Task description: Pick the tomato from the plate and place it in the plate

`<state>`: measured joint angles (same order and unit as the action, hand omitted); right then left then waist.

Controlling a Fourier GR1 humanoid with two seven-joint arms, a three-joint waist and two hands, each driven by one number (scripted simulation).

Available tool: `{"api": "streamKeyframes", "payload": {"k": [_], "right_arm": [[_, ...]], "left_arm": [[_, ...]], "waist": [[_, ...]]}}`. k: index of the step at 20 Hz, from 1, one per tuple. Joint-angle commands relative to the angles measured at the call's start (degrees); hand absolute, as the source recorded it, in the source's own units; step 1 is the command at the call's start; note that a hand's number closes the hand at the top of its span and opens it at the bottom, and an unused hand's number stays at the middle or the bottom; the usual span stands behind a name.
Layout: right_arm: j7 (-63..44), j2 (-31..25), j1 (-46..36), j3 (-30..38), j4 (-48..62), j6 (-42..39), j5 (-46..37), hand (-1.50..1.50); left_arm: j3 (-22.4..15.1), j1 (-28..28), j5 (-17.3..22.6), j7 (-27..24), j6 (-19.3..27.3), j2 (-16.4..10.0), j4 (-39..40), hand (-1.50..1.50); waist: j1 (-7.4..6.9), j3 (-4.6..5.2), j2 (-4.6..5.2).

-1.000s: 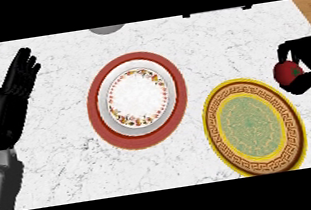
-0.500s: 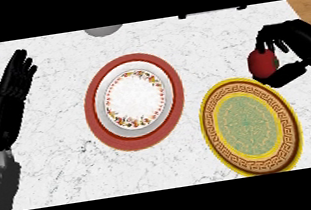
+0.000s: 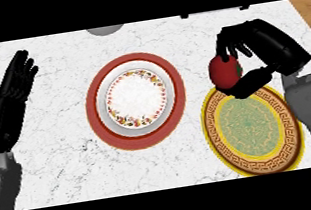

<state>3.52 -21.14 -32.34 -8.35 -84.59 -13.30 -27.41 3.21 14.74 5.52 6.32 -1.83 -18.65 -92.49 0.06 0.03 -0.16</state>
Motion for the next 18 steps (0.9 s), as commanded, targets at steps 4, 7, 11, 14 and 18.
{"api": "streamKeyframes", "payload": {"k": [4,7,11,14,18], "right_arm": [[-10.5,10.8,-5.4,-4.1,-2.2,-1.1,-1.5,1.50],[-13.1,18.0,-13.3,-5.8,9.0,2.2,-4.2,1.50],[-17.9,20.9,-15.7,-10.9,12.3,6.1,-4.2,1.50],[-12.5,21.0,-17.9,-14.5,24.9,15.5,-5.0,1.50],[-11.4,21.1,-23.8,-18.0,36.1,21.1,-3.0,1.50]], "left_arm": [[0.3,1.6,-1.1,1.4,0.2,1.2,0.3,0.00],[0.9,1.9,-0.4,-0.1,-1.9,0.0,2.1,0.00],[1.1,4.2,-1.5,1.3,-0.6,0.9,2.5,0.00],[-1.0,2.4,-1.8,0.5,-0.6,3.1,0.8,0.00],[-1.6,1.4,-4.0,-2.4,0.1,4.0,2.0,0.00]], "waist": [[-0.21,-0.02,0.09],[-1.05,0.00,0.31],[-0.76,-0.02,0.24],[-1.71,-0.02,0.47],[-2.37,0.00,0.71]]}}
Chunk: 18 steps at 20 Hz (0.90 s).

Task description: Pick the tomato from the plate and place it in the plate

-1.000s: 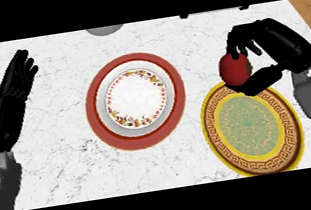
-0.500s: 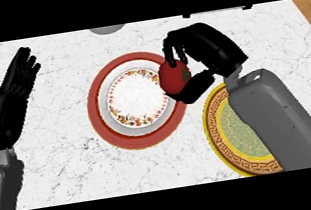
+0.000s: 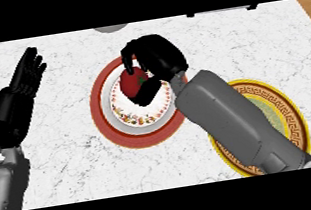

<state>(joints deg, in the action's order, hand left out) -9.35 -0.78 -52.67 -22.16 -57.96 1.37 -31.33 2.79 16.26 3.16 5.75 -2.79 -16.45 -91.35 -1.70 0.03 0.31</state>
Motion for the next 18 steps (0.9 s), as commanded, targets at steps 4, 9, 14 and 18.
{"api": "streamKeyframes", "payload": {"k": [4,9,14,18], "right_arm": [[2.6,0.8,-5.4,-11.0,16.9,10.7,4.4,1.50],[-3.2,0.8,-5.5,-16.0,17.1,15.6,17.2,-1.50],[5.3,0.8,-8.2,-13.3,22.0,11.3,25.9,-1.50],[10.9,0.8,-6.4,-13.4,21.3,17.7,31.5,-1.50]], "left_arm": [[-1.0,2.3,0.3,2.5,-0.6,1.1,-0.8,0.00],[-0.6,5.5,0.8,3.2,-1.8,0.6,1.3,0.00],[-1.6,1.5,-0.4,-0.3,-2.0,1.6,0.5,0.00],[-0.5,2.6,1.1,1.8,-3.1,0.6,-0.6,0.00]], "waist": [[-2.25,0.00,0.50],[-3.46,0.00,0.69],[-3.81,-0.02,0.91],[-4.40,-0.05,1.02]]}}
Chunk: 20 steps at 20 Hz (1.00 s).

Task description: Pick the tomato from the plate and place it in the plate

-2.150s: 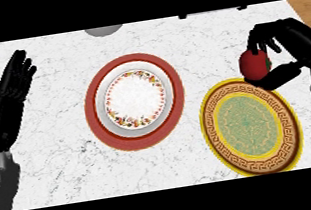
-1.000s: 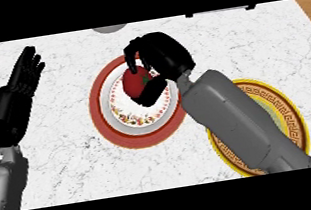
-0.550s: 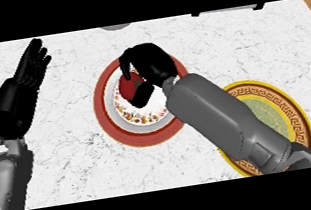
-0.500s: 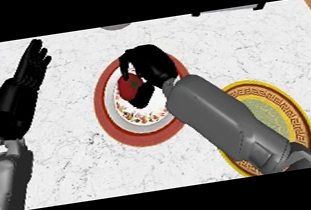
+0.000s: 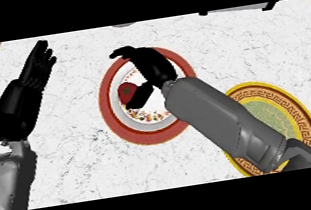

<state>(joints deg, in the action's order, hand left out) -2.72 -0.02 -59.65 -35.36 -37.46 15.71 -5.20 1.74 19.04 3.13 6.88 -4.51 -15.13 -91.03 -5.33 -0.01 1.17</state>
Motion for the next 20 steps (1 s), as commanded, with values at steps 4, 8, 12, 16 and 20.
{"api": "streamKeyframes", "payload": {"k": [4,8,12,16,20], "right_arm": [[8.7,0.0,0.9,2.9,-0.2,8.2,11.4,-1.50],[9.9,0.0,-1.7,6.4,0.6,3.7,18.9,-1.50],[13.2,0.0,-3.5,12.2,5.5,1.9,20.8,-1.50],[18.4,-4.7,0.8,16.4,6.4,-2.8,21.3,-1.50],[21.2,-9.4,3.1,19.4,4.8,-9.6,22.7,-1.50]], "left_arm": [[1.2,0.4,1.0,-0.9,-2.1,-1.4,0.9,0.00],[2.5,0.2,0.1,-1.7,-0.6,-1.1,2.3,0.00],[3.3,0.0,0.9,0.9,-0.5,-1.3,0.2,0.00],[2.4,-0.9,-0.4,4.2,1.7,-0.3,-3.8,0.00],[3.5,-5.0,0.2,0.8,0.2,-0.3,-3.2,0.00]], "waist": [[0.21,-0.01,0.12],[2.03,0.01,-0.31],[3.33,-0.01,-0.67],[4.42,-0.03,-0.97],[5.00,-0.01,-1.16]]}}
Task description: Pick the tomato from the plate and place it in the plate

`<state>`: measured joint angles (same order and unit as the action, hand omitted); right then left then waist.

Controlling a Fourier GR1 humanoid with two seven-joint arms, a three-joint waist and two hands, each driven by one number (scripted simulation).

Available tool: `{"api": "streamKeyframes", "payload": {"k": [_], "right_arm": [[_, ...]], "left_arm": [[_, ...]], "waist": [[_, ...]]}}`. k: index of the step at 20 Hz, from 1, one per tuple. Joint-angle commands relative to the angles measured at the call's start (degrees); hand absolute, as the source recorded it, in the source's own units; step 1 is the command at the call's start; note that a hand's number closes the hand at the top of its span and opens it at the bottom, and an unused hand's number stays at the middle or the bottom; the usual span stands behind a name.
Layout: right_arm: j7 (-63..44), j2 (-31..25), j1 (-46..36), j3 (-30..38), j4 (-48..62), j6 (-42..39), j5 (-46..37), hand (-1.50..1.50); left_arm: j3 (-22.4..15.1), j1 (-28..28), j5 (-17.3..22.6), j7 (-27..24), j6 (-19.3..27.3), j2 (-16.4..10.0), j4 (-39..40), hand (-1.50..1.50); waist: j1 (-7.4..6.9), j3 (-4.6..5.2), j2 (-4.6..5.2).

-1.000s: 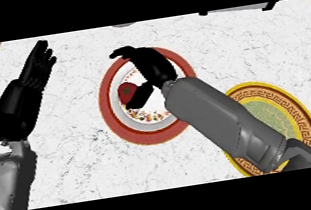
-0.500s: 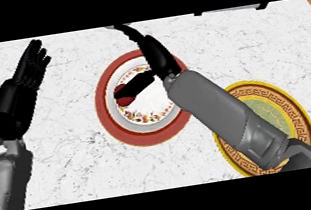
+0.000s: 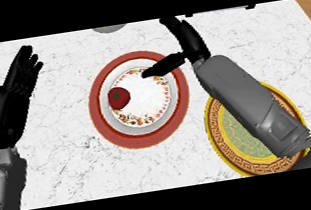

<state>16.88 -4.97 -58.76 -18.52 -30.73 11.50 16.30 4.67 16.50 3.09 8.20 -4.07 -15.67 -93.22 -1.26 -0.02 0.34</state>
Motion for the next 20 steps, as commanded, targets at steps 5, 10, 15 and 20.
{"api": "streamKeyframes", "payload": {"k": [5,10,15,20], "right_arm": [[6.8,-11.7,3.8,4.4,1.9,-15.5,0.2,-1.50],[11.3,-15.5,-0.2,7.5,11.2,-20.2,-1.3,-1.50],[18.7,-17.2,2.2,7.7,14.6,-22.1,-4.6,-1.50],[22.6,-21.6,2.4,8.9,17.0,-23.6,-6.4,-1.50]], "left_arm": [[1.5,-0.3,-0.5,-1.9,-0.7,-0.5,2.0,0.00],[0.9,0.1,-0.6,-3.8,-1.4,0.7,3.5,0.00],[0.6,0.9,-0.5,1.2,-1.1,0.5,-1.0,0.00],[1.7,-0.5,0.1,0.6,-2.2,-0.2,-1.6,0.00]], "waist": [[1.01,0.01,-0.17],[0.13,0.00,0.19],[-0.12,-0.03,0.16],[-0.29,-0.04,0.19]]}}
